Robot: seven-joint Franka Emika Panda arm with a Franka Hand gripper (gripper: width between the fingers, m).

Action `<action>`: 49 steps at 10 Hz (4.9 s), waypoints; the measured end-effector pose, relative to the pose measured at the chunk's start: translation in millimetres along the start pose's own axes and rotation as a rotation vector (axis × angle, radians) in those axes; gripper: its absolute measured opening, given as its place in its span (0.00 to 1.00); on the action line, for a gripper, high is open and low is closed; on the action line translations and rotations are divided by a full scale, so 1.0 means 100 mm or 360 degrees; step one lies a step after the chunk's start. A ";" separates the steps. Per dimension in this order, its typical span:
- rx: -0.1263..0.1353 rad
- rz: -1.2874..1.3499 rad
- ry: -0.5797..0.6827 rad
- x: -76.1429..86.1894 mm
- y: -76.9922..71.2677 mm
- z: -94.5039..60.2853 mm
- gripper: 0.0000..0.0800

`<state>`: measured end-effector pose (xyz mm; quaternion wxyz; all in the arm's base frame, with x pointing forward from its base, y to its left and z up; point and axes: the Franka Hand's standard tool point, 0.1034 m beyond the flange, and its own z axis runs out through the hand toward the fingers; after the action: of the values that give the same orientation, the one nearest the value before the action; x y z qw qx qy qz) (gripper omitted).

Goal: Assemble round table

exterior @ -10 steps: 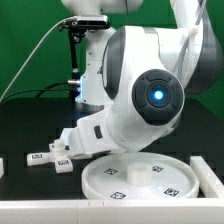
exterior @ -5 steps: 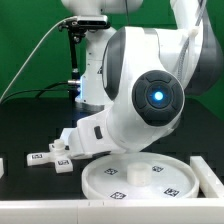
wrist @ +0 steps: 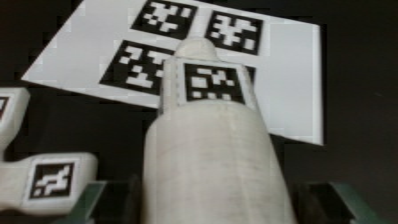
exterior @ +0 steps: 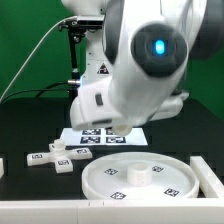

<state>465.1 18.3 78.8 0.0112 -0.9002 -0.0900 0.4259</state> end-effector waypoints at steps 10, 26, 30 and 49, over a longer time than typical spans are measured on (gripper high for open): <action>0.0209 0.0154 0.1082 0.03 0.10 -1.00 0.51; -0.0074 0.0302 0.2164 0.31 0.04 -1.12 0.51; -0.0060 0.0305 0.2139 0.32 0.04 -1.08 0.51; -0.0053 0.0266 0.2135 0.43 -0.07 -0.92 0.51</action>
Offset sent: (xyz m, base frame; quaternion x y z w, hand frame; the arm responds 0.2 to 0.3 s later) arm 0.0000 0.0000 0.0000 0.0000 0.1296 0.0000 0.9916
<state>561.2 37.4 105.2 0.0180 -0.9737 -0.0002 -0.2272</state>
